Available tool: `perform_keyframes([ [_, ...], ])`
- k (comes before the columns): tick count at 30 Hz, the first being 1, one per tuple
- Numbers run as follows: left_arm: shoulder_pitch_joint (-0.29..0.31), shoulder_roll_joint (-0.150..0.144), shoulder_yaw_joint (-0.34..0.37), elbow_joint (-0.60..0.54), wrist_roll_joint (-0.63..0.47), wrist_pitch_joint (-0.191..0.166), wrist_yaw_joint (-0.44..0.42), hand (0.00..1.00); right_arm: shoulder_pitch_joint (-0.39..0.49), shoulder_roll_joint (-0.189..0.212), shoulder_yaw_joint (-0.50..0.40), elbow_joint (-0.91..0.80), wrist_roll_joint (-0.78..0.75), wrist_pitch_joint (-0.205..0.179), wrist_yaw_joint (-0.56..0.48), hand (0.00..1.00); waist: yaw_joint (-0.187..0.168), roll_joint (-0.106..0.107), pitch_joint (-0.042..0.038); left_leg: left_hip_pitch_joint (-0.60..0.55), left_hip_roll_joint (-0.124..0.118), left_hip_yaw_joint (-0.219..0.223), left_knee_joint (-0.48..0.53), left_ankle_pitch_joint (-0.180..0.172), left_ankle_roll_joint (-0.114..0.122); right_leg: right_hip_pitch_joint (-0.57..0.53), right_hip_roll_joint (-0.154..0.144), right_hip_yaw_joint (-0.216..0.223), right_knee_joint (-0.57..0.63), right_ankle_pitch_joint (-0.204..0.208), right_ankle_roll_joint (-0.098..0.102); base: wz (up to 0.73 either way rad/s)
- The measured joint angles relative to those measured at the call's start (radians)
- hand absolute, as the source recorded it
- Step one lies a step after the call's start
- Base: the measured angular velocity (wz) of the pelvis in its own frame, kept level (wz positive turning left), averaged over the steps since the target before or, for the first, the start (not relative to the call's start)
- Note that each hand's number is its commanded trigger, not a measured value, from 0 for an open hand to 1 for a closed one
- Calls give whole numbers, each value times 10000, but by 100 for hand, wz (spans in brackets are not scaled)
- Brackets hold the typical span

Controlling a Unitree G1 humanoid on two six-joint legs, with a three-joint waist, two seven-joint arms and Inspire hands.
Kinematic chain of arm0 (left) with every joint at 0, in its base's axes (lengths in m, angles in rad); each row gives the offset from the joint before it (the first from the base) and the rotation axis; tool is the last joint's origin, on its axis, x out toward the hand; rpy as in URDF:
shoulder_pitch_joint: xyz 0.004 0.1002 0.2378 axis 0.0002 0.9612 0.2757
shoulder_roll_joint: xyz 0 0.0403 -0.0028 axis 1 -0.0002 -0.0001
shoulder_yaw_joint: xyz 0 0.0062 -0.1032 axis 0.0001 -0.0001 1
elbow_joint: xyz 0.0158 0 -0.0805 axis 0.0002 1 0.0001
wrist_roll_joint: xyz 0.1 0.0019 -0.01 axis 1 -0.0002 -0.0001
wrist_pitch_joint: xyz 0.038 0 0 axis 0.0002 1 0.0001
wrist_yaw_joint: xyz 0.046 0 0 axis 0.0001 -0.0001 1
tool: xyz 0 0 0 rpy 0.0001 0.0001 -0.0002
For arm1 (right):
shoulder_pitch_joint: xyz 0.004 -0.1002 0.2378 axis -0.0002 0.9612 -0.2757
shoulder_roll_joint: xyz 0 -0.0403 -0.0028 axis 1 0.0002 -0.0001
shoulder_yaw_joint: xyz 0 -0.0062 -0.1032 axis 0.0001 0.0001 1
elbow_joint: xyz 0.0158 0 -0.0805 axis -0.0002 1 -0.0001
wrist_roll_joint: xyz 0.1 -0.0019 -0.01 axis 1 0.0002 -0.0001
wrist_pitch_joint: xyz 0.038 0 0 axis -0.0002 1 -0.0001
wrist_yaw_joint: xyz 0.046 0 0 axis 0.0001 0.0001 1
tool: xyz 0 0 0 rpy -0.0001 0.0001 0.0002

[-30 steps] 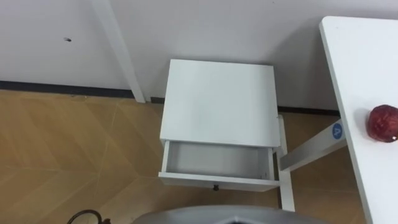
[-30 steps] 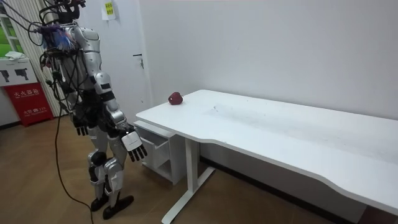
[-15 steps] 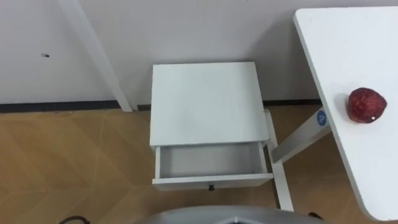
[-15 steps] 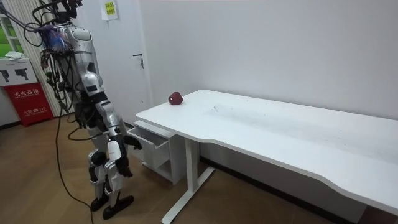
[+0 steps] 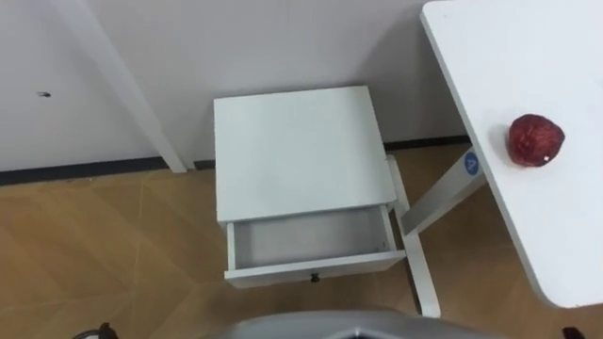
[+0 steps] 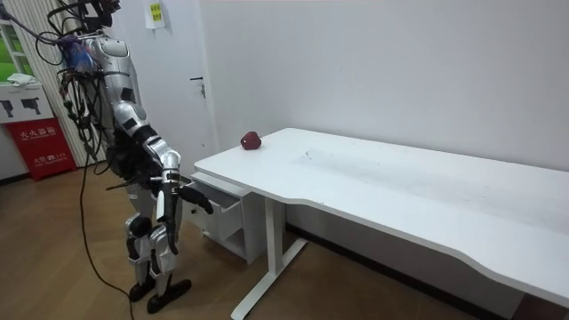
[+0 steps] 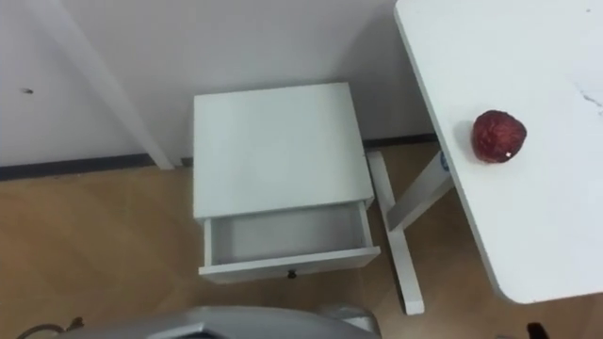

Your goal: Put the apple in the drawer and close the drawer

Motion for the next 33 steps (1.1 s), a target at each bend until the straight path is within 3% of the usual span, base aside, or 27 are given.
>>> perform_keyframes([
  [6,19,9,-48,-309,9,-9,-49,0,-22,-225,-92,-1296,-275,-312,-1180,0,15,-232,38,-6,-1,7,-8,0,-1,12,7,14,-105,-2,0,0],
  [9,-24,62,-445,-403,-51,-7,-88,0,-60,-408,-83,-2191,-669,-327,-1831,0,51,-279,42,-29,-6,31,-17,0,0,-80,7,60,-86,-1,3,-6],
  [15,-155,186,-490,-426,-135,-82,-194,0,-235,-569,64,-4227,-3195,-625,-2977,0,56,-314,47,-141,10,107,-27,1,0,-169,32,108,-85,31,10,-3],
  [18,-147,310,-800,-433,-355,-81,-195,0,-180,-577,300,-5159,-3876,-702,-3305,0,73,-322,52,-158,13,76,-25,1,0,-185,26,71,-82,31,10,1],
  [20,-178,361,-1042,-433,-372,-120,-209,0,-187,-584,712,-5869,-5135,-759,-3509,0,154,-302,44,-171,25,136,-21,1,-1,-265,41,113,-59,43,-6,-8],
  [26,-47,417,-1656,-324,-659,-207,-208,0,-38,-611,2139,-7579,-7561,-810,-3395,0,473,-241,80,-155,72,191,-25,1,-1,-264,58,117,-90,114,-45,-5],
  [30,-54,373,-1992,-321,-671,-225,-209,0,10,-605,3019,-8035,-8521,-806,-2691,0,654,-214,86,-131,86,198,3,1,-1,-256,58,89,-103,138,-39,2],
  [33,47,363,-2263,-321,-655,-234,-210,0,0,-595,3720,-8535,-9126,-815,-1901,0,800,-66,86,-59,88,169,0,0,-1,-89,65,81,-173,167,-35,3],
])
